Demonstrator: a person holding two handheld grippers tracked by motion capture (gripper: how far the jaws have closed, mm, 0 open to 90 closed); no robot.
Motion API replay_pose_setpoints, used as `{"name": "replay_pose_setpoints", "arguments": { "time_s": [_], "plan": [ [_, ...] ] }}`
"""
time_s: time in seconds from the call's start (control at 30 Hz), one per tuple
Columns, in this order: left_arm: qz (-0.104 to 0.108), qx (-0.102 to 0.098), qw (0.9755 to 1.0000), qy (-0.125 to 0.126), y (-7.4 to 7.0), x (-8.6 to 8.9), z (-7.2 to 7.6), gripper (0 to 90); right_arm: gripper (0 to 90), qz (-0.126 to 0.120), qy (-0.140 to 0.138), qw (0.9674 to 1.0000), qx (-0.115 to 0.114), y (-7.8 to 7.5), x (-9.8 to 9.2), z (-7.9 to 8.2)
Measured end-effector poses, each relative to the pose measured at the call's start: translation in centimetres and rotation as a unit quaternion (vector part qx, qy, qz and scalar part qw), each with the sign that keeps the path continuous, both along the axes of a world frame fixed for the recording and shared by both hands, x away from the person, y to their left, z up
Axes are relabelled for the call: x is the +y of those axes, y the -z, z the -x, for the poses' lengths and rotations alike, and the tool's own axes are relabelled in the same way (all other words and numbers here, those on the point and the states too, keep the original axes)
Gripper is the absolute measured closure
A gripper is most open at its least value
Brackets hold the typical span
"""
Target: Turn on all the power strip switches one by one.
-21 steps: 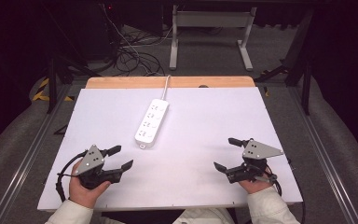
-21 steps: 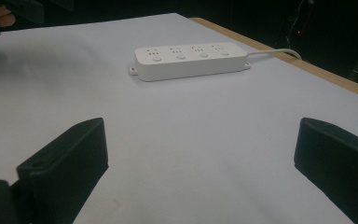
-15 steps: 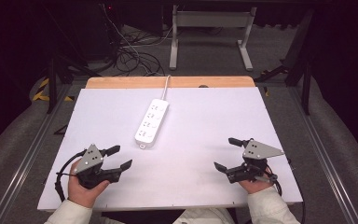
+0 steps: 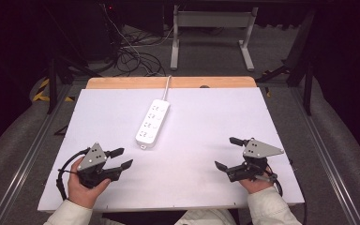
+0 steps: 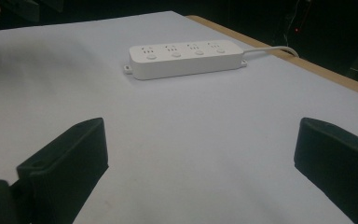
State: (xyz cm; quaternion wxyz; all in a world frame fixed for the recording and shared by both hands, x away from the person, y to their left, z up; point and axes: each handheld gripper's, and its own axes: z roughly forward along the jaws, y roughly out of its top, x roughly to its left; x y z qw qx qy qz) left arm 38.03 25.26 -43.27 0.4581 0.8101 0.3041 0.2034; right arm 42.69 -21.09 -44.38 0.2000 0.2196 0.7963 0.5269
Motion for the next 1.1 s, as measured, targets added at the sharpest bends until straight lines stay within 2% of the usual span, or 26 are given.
{"name": "replay_pose_setpoints", "arguments": {
  "time_s": [0.03, 0.13, 0.23, 0.33, 0.53, 0.57, 0.63, 0.67, 0.77, 0.8, 0.9, 1.1],
  "plan": [
    [-0.005, 0.008, 0.9999, 0.004, -0.2, -0.1, -0.2, 50.8, 3.2, 0.0, 0.001, 1.0, 0.003, 0.1, 0.0, -0.2],
    [-0.007, 0.014, 0.9999, 0.005, -0.5, -0.2, -0.6, 55.6, 4.0, 0.003, 0.002, 1.0, 0.001, 0.1, 0.1, -0.3],
    [0.0, 0.024, 0.9996, 0.014, -1.0, -0.3, -1.2, 61.5, 4.7, 0.013, 0.016, 0.9997, 0.009, 0.4, 0.0, -0.8],
    [-0.002, 0.027, 0.9993, 0.025, -1.5, -0.3, -1.7, 64.4, 4.6, 0.007, 0.02, 0.9997, 0.015, 0.6, -0.2, -1.0],
    [-0.026, 0.032, 0.9985, 0.037, -2.2, -0.9, -2.8, 71.2, 4.6, 0.002, 0.026, 0.9996, 0.011, 0.8, -0.4, -1.0],
    [-0.029, 0.032, 0.9983, 0.039, -2.2, -1.0, -3.0, 75.4, 4.6, 0.003, 0.03, 0.9995, 0.012, 1.0, -0.4, -1.0],
    [-0.029, 0.036, 0.9981, 0.04, -2.4, -1.1, -3.3, 76.8, 4.6, 0.004, 0.031, 0.9994, 0.012, 1.0, -0.4, -1.0],
    [-0.036, 0.033, 0.9981, 0.038, -2.5, -1.2, -3.5, 81.2, 4.6, 0.003, 0.033, 0.9993, 0.014, 1.1, -0.5, -1.1],
    [-0.038, 0.041, 0.9974, 0.045, -2.9, -1.4, -4.0, 85.3, 4.5, -0.001, 0.035, 0.9993, 0.015, 1.2, -0.6, -1.1],
    [-0.039, 0.047, 0.9969, 0.049, -3.1, -1.5, -4.2, 89.9, 4.4, -0.005, 0.037, 0.9992, 0.015, 1.2, -0.7, -1.1],
    [-0.051, 0.047, 0.9961, 0.055, -3.5, -1.9, -4.7, 90.0, 4.4, -0.009, 0.038, 0.9991, 0.018, 1.3, -0.8, -1.1],
    [-0.051, 0.048, 0.9958, 0.059, -4.3, -2.3, -5.5, 90.0, 4.4, -0.017, 0.044, 0.9986, 0.024, 1.5, -1.1, -1.1]
  ]
}}
